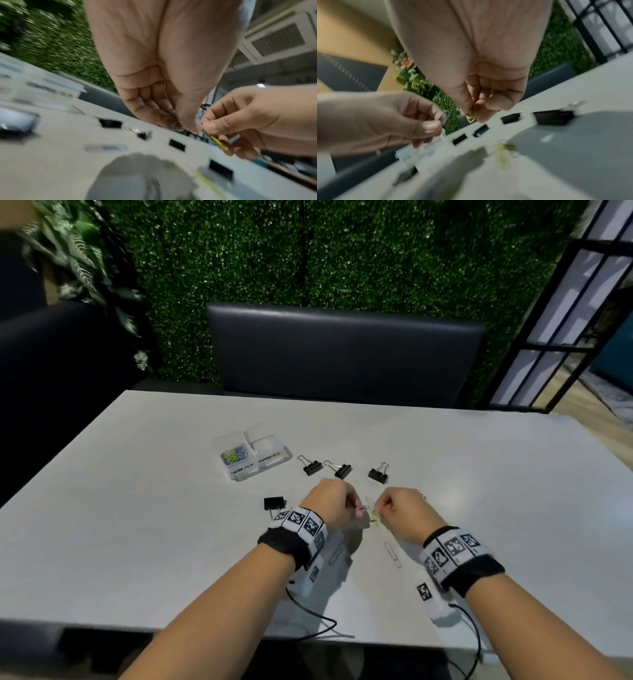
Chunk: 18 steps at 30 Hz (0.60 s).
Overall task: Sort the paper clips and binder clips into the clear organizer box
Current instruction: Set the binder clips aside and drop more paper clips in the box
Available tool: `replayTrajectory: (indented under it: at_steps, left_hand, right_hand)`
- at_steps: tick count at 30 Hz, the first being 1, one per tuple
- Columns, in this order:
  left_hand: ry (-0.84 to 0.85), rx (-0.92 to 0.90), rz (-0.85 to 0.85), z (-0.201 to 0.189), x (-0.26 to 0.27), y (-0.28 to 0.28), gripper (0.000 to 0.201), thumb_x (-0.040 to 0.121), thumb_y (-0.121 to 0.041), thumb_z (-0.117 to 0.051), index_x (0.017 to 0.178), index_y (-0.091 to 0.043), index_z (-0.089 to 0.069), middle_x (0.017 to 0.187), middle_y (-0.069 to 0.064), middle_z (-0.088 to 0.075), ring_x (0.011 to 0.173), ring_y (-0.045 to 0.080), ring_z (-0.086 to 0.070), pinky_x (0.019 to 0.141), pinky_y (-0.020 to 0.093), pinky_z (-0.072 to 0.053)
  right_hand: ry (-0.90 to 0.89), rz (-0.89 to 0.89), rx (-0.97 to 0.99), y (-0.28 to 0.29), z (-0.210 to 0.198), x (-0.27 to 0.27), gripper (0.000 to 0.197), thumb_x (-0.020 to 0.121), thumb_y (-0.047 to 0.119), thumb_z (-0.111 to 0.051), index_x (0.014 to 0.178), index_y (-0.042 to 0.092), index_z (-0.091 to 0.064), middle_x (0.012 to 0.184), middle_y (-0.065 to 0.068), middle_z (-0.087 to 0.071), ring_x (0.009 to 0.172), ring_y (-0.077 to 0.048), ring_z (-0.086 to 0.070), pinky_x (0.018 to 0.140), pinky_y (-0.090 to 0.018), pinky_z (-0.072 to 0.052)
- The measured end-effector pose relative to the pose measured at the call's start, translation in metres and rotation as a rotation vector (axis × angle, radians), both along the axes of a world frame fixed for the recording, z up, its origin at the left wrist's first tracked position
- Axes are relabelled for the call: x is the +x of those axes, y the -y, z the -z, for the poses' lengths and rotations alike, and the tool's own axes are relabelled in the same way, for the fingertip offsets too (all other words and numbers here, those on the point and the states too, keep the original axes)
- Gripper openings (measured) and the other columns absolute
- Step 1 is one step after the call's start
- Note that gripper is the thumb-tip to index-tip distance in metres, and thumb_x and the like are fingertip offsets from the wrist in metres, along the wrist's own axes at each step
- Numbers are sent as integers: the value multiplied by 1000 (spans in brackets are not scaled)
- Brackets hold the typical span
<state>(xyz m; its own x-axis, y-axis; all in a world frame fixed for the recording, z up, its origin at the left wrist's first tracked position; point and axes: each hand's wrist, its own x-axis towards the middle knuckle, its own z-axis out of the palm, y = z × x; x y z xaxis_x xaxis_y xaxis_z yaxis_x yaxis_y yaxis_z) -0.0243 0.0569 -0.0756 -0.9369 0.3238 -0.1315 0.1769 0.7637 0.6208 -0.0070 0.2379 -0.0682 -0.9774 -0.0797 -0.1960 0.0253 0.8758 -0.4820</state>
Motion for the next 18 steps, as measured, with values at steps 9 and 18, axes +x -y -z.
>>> replayTrajectory:
  at_steps: [9, 18]
  left_hand:
    - [-116, 221, -583, -37, -45, 138, 14, 80, -29, -85, 83, -18, -78, 75, -2, -70, 69, 12, -62, 59, 17, -47]
    - [-102, 100, -781, -27, -90, 210, 15, 77, -27, -87, 86, -14, -84, 87, 7, -79, 82, 22, -73, 83, 35, -60]
  right_hand:
    - [37, 27, -536, 129, -29, -86, 15, 92, 13, -65, 77, 15, -67, 71, -10, -70, 55, -17, -65, 45, -25, -48]
    - [43, -67, -381, 245, -28, -144, 22, 86, 13, -68, 65, 14, -72, 64, -7, -73, 62, -17, -68, 74, -42, -63]
